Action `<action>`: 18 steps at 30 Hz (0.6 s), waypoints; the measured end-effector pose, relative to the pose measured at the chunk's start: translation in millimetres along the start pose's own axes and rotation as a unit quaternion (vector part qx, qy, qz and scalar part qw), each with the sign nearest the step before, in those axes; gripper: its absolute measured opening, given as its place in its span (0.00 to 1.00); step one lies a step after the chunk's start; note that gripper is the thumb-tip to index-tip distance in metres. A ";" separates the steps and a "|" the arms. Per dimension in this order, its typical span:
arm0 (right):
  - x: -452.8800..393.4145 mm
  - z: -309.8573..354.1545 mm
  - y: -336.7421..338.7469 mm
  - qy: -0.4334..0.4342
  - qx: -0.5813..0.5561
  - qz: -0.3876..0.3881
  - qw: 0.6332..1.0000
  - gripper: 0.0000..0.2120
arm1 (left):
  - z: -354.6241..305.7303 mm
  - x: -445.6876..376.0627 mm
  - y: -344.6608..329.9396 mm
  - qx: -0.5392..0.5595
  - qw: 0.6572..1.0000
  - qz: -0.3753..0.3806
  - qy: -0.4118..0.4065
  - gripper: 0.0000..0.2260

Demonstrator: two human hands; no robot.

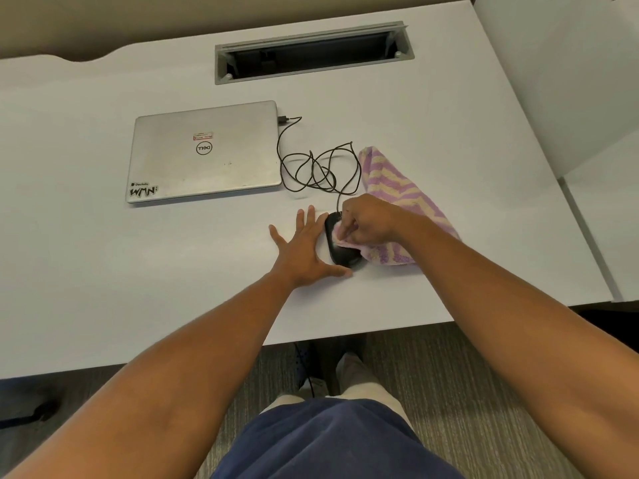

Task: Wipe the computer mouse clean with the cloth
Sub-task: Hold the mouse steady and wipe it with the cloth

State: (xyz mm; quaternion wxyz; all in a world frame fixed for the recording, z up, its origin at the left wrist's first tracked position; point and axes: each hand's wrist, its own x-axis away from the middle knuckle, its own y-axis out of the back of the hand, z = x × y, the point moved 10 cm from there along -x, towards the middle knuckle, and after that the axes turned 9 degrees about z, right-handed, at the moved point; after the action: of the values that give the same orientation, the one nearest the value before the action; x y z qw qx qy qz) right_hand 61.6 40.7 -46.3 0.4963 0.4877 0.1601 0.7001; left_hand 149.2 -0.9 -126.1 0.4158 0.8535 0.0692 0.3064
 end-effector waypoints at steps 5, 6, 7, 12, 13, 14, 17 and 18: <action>-9.9 25.0 -22.0 0.029 0.038 0.009 0.999 0.08 | 0.2 -4.7 -1.8 0.028 1.000 -0.003 -0.006 0.59; -10.1 27.3 -27.0 0.034 0.044 0.021 0.998 0.08 | 0.4 -5.7 -1.9 0.027 1.000 -0.001 -0.004 0.59; -9.2 28.5 -29.3 0.040 0.040 0.026 0.998 0.08 | 0.4 -6.5 -1.6 0.021 1.000 0.003 -0.003 0.59; 9.6 28.7 -21.8 0.066 -0.023 0.004 0.998 0.09 | 1.0 -6.9 -0.9 0.003 1.000 0.004 0.004 0.58; 12.4 25.3 -20.9 0.062 -0.030 0.004 0.998 0.08 | 1.4 -6.6 -1.0 0.007 1.000 0.002 0.003 0.58; 14.2 20.9 -20.9 0.055 -0.034 0.008 0.998 0.09 | 1.5 -5.9 -0.8 0.010 1.000 -0.001 0.001 0.58; 18.0 1.5 -22.0 0.028 -0.031 0.021 0.999 0.11 | 1.3 -3.7 -0.5 0.004 1.000 -0.001 0.004 0.57; 19.4 -5.4 -21.3 0.018 -0.038 0.019 0.999 0.11 | 1.0 -3.2 -0.7 0.003 1.000 0.001 0.005 0.57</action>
State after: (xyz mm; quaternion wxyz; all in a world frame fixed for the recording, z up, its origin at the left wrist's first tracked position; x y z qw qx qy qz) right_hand 67.9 68.4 -53.8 0.4979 0.4589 0.1331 0.7237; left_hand 147.3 -2.3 -128.6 0.4127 0.8532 0.0712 0.3109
